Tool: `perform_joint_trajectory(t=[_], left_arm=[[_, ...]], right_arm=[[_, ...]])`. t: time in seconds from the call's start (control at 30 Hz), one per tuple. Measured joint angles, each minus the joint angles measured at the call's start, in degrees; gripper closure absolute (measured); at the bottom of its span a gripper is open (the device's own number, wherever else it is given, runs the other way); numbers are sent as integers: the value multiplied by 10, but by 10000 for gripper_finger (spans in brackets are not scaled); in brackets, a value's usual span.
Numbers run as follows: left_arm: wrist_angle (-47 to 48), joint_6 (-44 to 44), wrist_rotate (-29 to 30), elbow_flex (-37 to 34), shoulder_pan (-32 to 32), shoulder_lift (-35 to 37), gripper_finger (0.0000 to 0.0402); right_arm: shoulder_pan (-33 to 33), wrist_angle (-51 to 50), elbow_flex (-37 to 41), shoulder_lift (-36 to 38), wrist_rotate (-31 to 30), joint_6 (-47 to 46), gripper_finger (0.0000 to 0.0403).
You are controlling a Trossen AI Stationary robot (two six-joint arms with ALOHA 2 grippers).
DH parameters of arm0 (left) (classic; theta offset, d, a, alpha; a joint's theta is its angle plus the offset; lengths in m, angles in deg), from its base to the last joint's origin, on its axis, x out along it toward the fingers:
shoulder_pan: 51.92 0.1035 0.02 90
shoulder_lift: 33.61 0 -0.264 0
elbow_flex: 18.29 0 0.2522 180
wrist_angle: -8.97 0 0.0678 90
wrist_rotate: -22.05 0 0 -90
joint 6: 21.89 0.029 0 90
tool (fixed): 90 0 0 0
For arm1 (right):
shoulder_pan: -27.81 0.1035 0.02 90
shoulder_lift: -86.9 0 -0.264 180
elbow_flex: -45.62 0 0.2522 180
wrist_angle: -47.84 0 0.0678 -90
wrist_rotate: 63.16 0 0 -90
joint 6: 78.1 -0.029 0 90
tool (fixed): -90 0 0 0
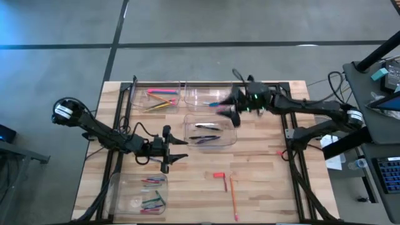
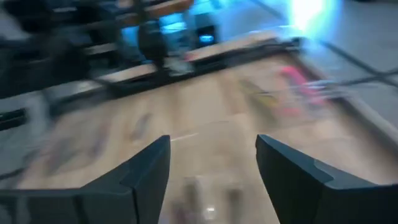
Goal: Sort crayons/erasers/pens/pencils in bins
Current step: Put the blue crayon into the bottom transparent bin
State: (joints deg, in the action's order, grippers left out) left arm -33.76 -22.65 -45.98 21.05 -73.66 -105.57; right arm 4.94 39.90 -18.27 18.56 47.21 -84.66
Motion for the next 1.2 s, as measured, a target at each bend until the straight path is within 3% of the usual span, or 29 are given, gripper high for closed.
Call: perform_joint_trajectory(t=[0.13,0.27,0.37,0.5,0.6,0.73,0.9,1.2], left_arm=[[2,-3,-1,0,0,0,196],[94,-21,-3,16,0,6,197],[285,-64,1,68,0,26,202],[627,-146,9,165,0,34,206],[859,-235,7,232,0,34,206],[1070,-305,-6,275,0,33,206],[1145,-329,-38,260,0,36,206],[1044,-332,-124,129,0,36,206]], right_arm=[[102,0,31,50,-24,-12,180],[241,-1,66,89,-138,-11,183],[357,0,87,100,-263,-17,183],[496,5,111,94,-407,-31,183],[581,29,125,74,-490,-47,184],[657,87,135,34,-562,-54,184],[693,155,135,-16,-585,-38,184],[695,163,92,-80,-586,-26,184]])
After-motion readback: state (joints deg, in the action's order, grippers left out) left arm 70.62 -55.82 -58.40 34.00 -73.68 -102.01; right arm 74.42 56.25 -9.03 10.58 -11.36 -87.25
